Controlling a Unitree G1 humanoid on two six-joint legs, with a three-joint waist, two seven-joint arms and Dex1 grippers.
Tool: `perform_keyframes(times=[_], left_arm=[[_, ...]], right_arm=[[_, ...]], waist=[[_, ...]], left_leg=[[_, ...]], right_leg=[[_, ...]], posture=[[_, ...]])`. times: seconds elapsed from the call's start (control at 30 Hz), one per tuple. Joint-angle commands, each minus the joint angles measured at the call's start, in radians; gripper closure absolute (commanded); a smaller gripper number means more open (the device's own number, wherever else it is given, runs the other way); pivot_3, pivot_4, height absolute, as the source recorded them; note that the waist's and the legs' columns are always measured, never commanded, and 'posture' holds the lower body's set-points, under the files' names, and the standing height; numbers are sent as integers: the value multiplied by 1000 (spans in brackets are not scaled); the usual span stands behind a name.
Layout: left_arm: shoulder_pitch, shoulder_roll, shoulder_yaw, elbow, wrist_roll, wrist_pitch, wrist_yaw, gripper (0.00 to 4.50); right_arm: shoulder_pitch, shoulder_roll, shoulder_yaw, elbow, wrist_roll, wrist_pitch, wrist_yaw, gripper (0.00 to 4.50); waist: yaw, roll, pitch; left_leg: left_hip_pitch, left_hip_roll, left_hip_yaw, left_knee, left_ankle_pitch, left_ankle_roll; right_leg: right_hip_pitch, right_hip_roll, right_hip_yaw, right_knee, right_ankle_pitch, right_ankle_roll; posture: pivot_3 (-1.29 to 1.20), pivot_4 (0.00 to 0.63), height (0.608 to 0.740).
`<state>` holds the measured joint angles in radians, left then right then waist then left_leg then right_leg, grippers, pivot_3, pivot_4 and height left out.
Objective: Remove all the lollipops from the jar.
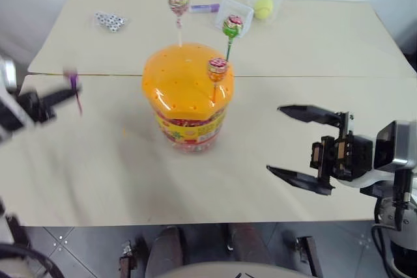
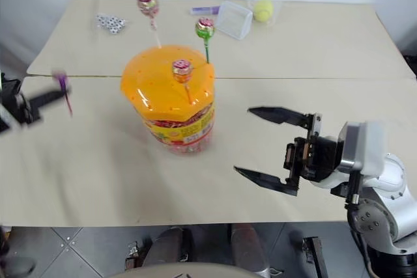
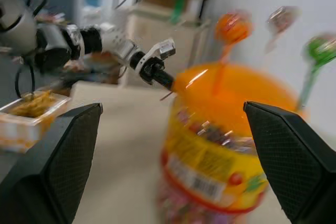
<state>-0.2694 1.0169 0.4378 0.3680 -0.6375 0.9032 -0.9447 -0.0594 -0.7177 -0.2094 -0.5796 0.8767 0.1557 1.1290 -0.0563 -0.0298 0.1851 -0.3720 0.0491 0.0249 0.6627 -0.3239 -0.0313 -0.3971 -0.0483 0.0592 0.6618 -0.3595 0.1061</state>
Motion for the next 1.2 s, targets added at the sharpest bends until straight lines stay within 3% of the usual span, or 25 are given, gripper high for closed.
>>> perform_keyframes(times=[0.03,0.2,0.4,0.53,0.57,0.73,0.83,0.97,1.13,1.2], left_arm=[[204,23,119,-199,14,66,53,4476],[400,-52,187,-322,21,32,82,4476],[424,-73,186,-309,45,-108,23,2821],[389,-68,217,-230,68,-327,-75,1551],[369,-57,246,-209,47,-406,-163,1279],[259,-20,300,-240,-78,-394,-262,1279],[113,-71,313,-381,-299,-253,-194,1279],[17,-160,277,-471,-405,-201,-101,1279],[-80,-222,189,-467,-384,-226,-32,137],[-145,-247,114,-450,-314,-279,-12,30]], right_arm=[[16,-32,-1,39,-17,-16,111,0],[23,-29,6,110,-81,-37,160,0],[14,-20,-4,120,-84,-24,139,0],[16,-5,-31,126,-67,-11,93,0],[18,6,-44,127,-50,1,63,0],[-24,51,-85,125,51,85,-85,0],[-123,120,-85,124,126,139,-258,0],[-128,145,-67,98,113,154,-265,0],[-121,178,-75,63,108,116,-261,0],[-126,205,-83,37,116,101,-289,0]], waist=[[19,-3,0],[39,1,2],[30,2,2],[28,2,2],[27,2,2],[27,2,2],[26,2,2],[27,3,2],[26,3,2],[28,3,2]], left_leg=[[0,-1,-2,0,-2,2],[1,-8,-8,-2,-2,4],[1,-10,-10,-5,2,3],[1,-10,-12,-8,3,3],[1,-10,-12,-9,3,3],[1,-10,-12,-11,3,2],[1,-10,-12,-10,3,2],[1,-10,-13,-8,3,2],[0,-10,-12,-6,3,2],[-1,-10,-13,-3,3,2]], right_leg=[[1,-2,-2,-1,0,-1],[6,-12,-12,-6,-2,-4],[6,-15,-17,-5,-3,-5],[5,-15,-21,-5,-3,-5],[5,-15,-21,-5,-3,-5],[3,-16,-25,-6,-3,-5],[4,-16,-26,-4,-3,-5],[4,-16,-26,-2,-2,-5],[4,-13,-26,-1,-2,-4],[4,-12,-26,-1,-2,-4]], posture=[[0,150,740],[0,150,740],[0,150,740],[0,150,740],[0,150,740],[0,150,740],[0,150,740],[0,150,740],[0,150,740],[0,150,740]])
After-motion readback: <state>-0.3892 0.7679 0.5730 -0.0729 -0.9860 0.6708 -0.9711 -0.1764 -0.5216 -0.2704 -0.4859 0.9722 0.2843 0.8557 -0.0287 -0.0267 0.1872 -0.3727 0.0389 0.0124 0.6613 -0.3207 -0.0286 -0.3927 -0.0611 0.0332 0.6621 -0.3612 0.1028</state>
